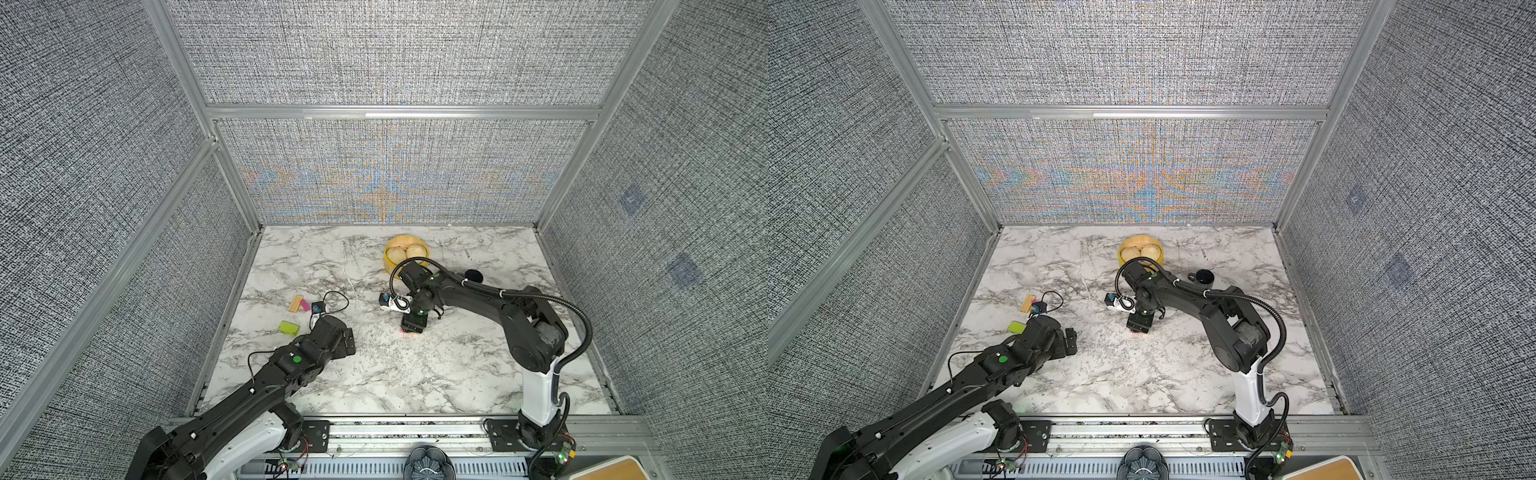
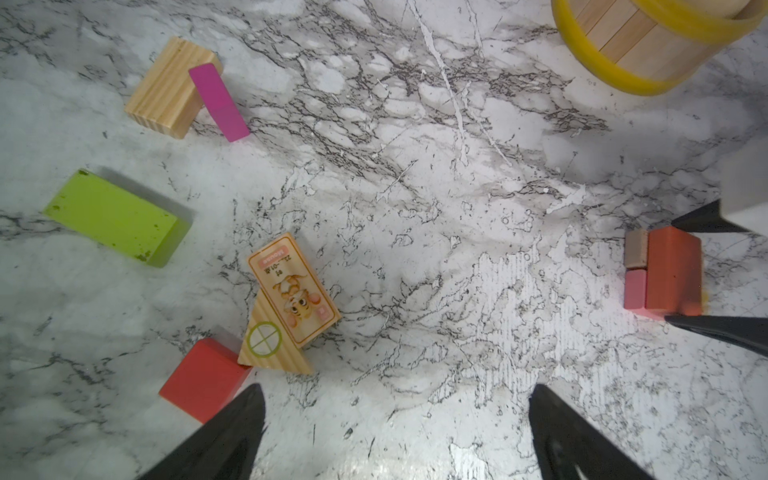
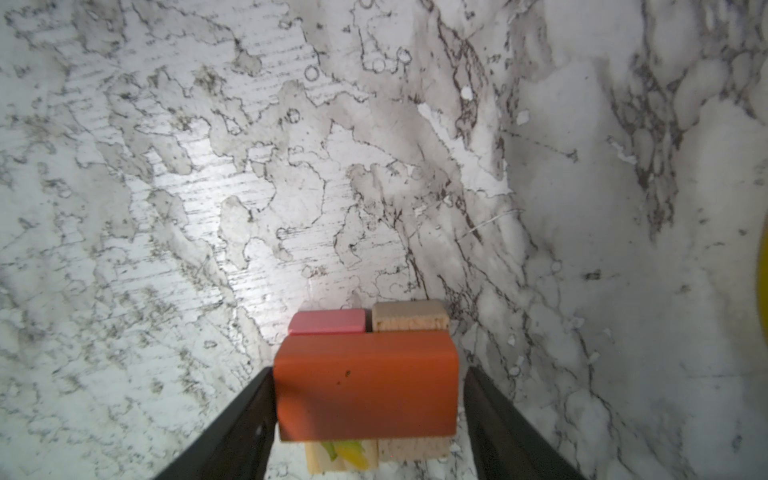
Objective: Build the wood block tower
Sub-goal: 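Release the orange block onto the block group and open the right gripper, then lift the right gripper away while the left gripper reaches to the cartoon card block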
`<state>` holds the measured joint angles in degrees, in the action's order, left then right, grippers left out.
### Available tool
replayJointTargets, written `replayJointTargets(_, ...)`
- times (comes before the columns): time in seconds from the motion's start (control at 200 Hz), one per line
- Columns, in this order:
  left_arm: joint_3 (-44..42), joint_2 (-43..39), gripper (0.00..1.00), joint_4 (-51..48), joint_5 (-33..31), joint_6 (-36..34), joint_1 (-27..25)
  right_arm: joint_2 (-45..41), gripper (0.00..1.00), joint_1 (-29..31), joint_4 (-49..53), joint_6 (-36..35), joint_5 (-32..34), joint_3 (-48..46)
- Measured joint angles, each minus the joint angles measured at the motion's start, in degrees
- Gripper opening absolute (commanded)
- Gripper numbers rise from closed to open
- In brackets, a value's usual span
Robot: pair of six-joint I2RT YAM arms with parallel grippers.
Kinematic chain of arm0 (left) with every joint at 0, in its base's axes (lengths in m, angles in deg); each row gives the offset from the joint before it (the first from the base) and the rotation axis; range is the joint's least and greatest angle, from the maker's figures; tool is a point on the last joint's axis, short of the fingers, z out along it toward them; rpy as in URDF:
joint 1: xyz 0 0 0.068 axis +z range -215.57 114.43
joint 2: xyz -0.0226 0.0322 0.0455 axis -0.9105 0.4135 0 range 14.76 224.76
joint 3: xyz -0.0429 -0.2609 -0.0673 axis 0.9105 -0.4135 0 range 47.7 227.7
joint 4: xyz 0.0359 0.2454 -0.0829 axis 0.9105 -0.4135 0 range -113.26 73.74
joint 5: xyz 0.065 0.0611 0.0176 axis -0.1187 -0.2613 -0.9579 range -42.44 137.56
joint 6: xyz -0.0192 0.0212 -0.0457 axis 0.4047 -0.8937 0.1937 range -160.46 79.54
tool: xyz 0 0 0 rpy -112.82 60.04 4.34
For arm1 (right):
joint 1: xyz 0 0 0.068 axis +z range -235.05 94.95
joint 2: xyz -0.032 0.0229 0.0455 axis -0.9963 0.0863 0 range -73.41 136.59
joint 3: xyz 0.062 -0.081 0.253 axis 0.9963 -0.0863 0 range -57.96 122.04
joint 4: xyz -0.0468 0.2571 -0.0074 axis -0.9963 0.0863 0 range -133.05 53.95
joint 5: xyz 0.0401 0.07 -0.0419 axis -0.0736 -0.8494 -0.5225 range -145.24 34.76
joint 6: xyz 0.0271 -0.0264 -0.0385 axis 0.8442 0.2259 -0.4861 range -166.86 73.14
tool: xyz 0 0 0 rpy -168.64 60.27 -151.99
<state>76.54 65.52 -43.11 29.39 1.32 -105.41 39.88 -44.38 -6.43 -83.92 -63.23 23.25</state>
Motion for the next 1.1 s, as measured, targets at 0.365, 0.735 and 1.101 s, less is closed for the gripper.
replayJointTargets(0.365,4.92,0.44,0.84,-2.25,0.57,-0.59,4.20,-6.49,0.77,0.79,-2.60,2.16,-1.55,-3.54)
replayJointTargets(0.735,7.96,12.96,0.72,-4.33,3.69,0.72,11.02,-10.62,0.77,3.67,-13.05,17.22,-0.85,-6.78)
replayJointTargets(1.101,7.48,19.43,0.81,-2.91,3.65,3.28,13.03,-13.97,0.76,3.67,-22.08,32.39,7.43,-9.53)
